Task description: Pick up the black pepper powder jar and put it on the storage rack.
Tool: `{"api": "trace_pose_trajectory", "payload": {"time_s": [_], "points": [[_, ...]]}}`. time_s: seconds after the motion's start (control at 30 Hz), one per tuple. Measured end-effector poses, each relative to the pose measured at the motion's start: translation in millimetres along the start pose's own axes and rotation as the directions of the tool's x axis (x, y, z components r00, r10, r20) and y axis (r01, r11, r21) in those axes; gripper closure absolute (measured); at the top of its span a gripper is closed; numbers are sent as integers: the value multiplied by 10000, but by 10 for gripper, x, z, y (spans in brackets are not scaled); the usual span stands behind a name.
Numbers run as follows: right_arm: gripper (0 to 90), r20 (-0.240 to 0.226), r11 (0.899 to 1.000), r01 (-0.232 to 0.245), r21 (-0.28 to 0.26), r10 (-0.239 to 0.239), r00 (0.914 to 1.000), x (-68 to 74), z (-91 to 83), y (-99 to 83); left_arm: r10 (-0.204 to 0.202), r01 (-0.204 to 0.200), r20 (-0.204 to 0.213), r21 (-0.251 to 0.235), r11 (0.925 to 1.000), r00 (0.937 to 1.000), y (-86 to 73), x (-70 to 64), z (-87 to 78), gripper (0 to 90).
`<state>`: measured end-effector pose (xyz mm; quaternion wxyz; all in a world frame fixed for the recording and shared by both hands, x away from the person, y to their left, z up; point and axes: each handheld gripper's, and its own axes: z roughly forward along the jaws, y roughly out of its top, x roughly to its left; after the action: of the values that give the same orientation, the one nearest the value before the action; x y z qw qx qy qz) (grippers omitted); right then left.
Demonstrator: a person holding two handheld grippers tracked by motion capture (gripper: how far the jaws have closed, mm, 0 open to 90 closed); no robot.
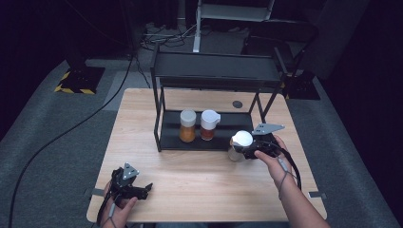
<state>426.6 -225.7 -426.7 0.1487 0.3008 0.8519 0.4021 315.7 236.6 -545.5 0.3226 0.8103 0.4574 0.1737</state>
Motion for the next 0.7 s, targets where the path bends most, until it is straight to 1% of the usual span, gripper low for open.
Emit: {"api": "trace_pose_trajectory", "payload": {"time_s": [0.27, 0.43, 0.7], "points": [[301, 160, 9999, 85, 81, -86, 9998, -55, -63, 185, 0, 0, -1, 0, 10000, 10000, 0, 0, 0, 3], [301, 295, 10000, 52, 73, -55, 9996, -105, -86, 297, 0, 0, 1, 1, 10000, 10000, 0, 0, 0, 3], [301, 429, 9997, -36, 243, 26, 9991, -210, -40, 429, 6, -6, 5, 2, 10000, 10000, -1, 1, -1, 3]]}}
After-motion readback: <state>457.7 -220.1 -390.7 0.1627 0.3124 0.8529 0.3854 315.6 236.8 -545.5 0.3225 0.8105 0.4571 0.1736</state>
